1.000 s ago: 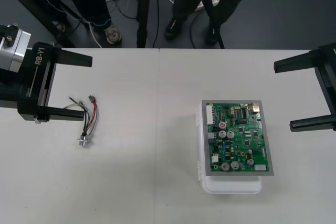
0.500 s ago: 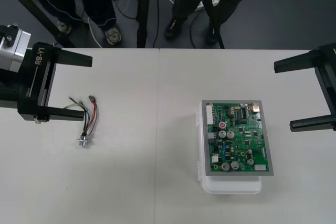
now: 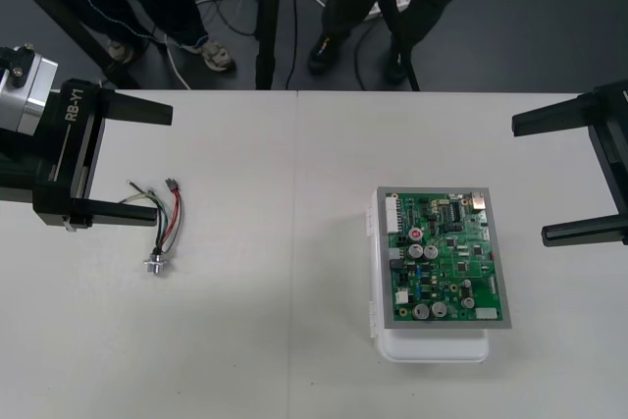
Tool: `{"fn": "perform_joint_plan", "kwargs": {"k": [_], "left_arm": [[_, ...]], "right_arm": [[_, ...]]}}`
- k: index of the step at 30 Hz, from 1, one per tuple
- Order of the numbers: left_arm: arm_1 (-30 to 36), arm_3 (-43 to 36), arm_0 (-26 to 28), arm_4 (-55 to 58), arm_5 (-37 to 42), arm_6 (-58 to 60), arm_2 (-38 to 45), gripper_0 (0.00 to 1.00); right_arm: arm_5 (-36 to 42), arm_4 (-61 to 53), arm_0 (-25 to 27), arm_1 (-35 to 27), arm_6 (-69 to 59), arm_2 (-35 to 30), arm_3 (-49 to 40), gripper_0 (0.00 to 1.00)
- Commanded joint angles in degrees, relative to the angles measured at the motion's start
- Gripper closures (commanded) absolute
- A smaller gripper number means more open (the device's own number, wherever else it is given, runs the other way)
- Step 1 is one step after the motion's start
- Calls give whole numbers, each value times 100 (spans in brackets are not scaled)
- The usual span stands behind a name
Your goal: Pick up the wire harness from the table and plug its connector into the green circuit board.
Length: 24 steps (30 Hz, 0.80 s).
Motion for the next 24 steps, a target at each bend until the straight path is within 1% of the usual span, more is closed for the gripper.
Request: {"fn": "perform_joint_plan", "kwargs": {"k": [1, 24], "left_arm": [[135, -137, 52, 51, 223, -328, -20, 0], [135, -137, 52, 51, 223, -328, -20, 0]], "right_arm": [[-24, 10, 25, -200, -155, -177, -107, 0], [-24, 10, 25, -200, -155, -177, -107, 0]]}}
